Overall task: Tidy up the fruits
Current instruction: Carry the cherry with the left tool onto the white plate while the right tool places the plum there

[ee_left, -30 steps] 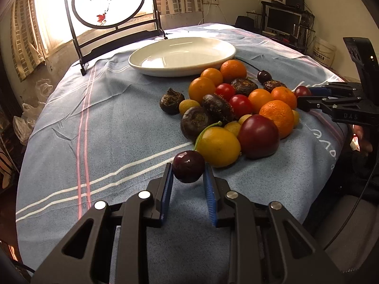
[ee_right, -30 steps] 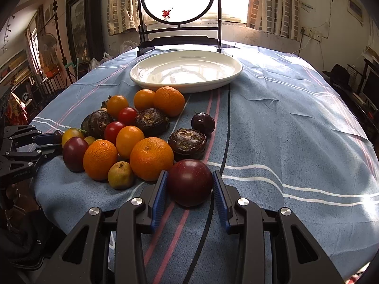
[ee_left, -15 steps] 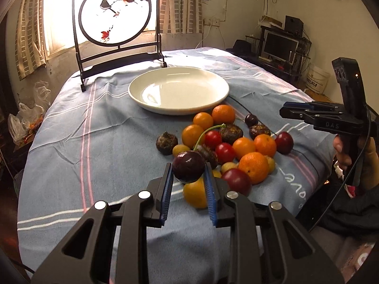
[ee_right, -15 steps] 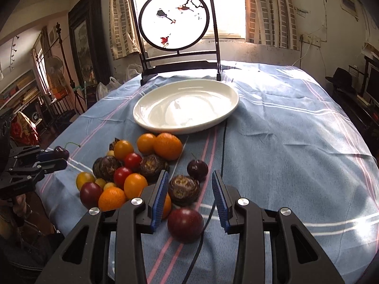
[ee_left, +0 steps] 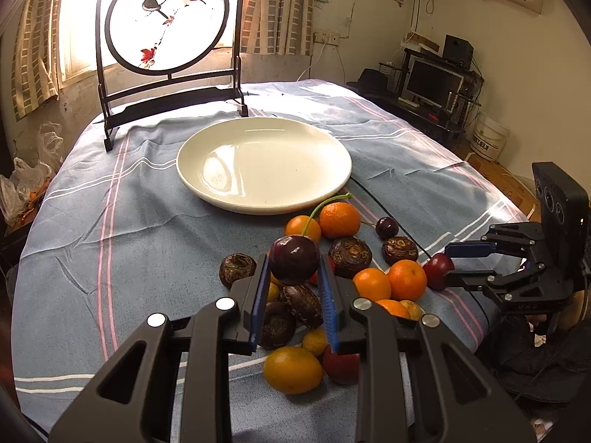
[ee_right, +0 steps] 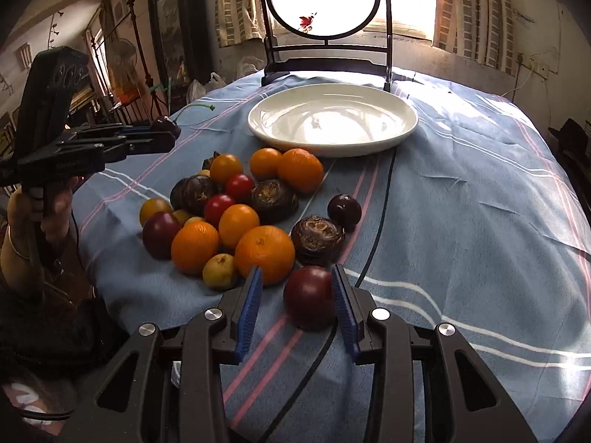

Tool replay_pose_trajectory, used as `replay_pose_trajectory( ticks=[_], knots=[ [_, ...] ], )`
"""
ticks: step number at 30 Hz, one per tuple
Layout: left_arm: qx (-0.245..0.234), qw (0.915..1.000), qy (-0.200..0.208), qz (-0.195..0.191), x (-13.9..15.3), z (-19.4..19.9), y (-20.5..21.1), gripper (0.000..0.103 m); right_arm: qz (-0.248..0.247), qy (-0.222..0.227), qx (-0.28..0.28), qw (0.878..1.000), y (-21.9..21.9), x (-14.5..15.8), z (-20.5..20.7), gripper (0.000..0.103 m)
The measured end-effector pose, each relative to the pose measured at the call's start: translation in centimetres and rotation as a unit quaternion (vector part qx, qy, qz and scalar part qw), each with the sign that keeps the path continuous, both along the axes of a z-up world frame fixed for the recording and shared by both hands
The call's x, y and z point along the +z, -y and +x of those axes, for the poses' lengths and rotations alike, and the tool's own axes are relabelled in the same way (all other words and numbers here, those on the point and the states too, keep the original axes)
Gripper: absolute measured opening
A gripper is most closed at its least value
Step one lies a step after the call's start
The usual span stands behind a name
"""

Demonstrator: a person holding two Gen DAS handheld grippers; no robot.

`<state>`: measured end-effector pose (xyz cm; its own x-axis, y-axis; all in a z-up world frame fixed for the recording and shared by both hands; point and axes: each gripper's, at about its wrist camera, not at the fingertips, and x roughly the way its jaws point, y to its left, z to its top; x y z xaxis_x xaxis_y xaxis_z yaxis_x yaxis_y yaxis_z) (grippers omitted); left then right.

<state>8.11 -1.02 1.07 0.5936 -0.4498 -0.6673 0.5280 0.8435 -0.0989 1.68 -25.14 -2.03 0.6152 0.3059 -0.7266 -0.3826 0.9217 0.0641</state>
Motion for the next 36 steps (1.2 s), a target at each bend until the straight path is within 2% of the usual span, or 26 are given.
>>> replay_pose_trajectory(
  ticks=[2, 8, 11, 13, 14, 21, 25, 27, 31, 34, 35, 36],
  knots=[
    [0.005, 1.0000, -0.002, -0.003, -0.2, 0.1, -0.2, 0.025, -0.013, 0.007, -0.012, 1.000, 0.0, -0.3, 0.2, 0.038],
    [0.007, 0.9999, -0.001, -0.009, 0.0, -0.6, -0.4, 0.025, 0.016, -0.014, -0.035, 0.999, 1.6, -1.4, 2.0, 0.046],
    [0.005, 1.0000, -0.001, -0.005, -0.1, -0.8, -0.3, 0.025, 0.017, -0.031, -0.035, 0.999, 1.6, -2.1, 2.2, 0.045],
    [0.004, 1.0000, -0.001, -0.006, -0.1, -0.8, -0.3, 0.025, 0.020, -0.036, -0.036, 0.999, 1.6, -2.4, 2.3, 0.041],
    [0.004, 1.0000, -0.001, -0.007, -0.1, -0.8, -0.3, 0.025, 0.020, -0.031, -0.038, 0.999, 1.5, -2.4, 2.2, 0.038],
    [0.005, 0.9999, 0.000, -0.010, 0.2, 0.1, -0.1, 0.025, 0.043, -0.003, -0.041, 0.998, 1.9, 0.4, 2.8, 0.038],
    [0.017, 0.9998, 0.004, 0.005, 0.5, 2.8, 0.8, 0.025, 0.070, 0.008, -0.044, 0.997, 2.0, 3.1, 6.6, 0.038],
    [0.026, 0.9995, -0.007, 0.015, 0.2, 5.1, 1.5, 0.025, 0.078, 0.007, -0.047, 0.996, 1.7, 3.8, 9.5, 0.038],
    [0.034, 0.9983, -0.043, 0.018, -0.8, 10.2, 3.1, 0.025, 0.081, -0.023, -0.064, 0.994, 0.6, 2.9, 15.6, 0.039],
    [0.038, 0.9972, -0.052, 0.038, -1.4, 13.9, 4.7, 0.025, 0.055, -0.033, -0.075, 0.995, -0.7, 1.7, 19.4, 0.039],
    [0.038, 0.9965, -0.066, 0.035, -1.8, 15.3, 5.0, 0.027, 0.049, -0.033, -0.074, 0.996, -1.1, 1.4, 20.4, 0.040],
    [0.042, 0.9954, -0.079, 0.036, -2.3, 16.6, 5.2, 0.043, 0.046, -0.033, -0.074, 0.996, -1.4, 1.2, 21.4, 0.043]
  ],
)
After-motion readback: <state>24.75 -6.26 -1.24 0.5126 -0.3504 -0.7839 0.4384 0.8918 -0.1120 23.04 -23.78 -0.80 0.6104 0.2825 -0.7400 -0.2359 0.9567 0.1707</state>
